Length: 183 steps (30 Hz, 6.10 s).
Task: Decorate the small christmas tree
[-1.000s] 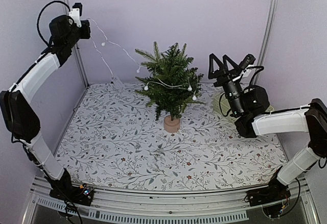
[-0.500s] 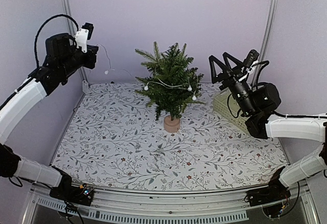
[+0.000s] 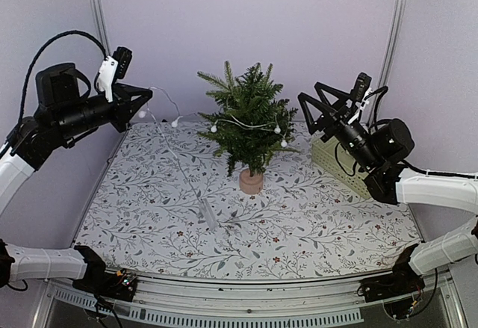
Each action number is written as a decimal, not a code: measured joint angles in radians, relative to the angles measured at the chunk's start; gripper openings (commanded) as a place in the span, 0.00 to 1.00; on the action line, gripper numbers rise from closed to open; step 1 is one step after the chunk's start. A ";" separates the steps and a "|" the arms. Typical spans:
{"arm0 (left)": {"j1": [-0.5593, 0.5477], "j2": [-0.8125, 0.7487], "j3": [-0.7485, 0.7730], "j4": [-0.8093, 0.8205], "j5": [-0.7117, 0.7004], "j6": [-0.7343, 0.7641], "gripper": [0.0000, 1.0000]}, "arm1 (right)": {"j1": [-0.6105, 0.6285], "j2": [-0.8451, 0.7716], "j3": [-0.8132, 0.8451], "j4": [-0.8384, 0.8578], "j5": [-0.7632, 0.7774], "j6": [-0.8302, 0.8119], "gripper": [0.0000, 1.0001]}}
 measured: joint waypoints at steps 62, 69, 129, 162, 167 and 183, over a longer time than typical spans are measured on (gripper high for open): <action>-0.069 -0.213 -0.384 -0.069 0.523 -0.104 0.00 | 0.000 -0.051 -0.019 -0.153 -0.195 0.049 0.69; -0.003 -0.315 -0.384 -0.074 0.388 -0.181 0.00 | 0.000 -0.057 -0.019 -0.154 -0.194 0.049 0.69; -0.208 -0.068 -0.454 0.069 0.619 -0.286 0.00 | 0.021 -0.048 -0.026 -0.246 -0.352 0.067 0.56; -0.321 0.360 -0.025 0.352 0.586 -0.229 0.00 | 0.207 0.086 -0.219 -0.019 -0.351 0.090 0.67; -0.340 0.365 -0.006 0.378 0.586 -0.229 0.00 | 0.248 0.193 -0.251 0.071 -0.321 0.058 0.67; -0.349 0.369 -0.005 0.390 0.587 -0.225 0.00 | 0.347 0.492 -0.200 0.304 -0.298 -0.006 0.59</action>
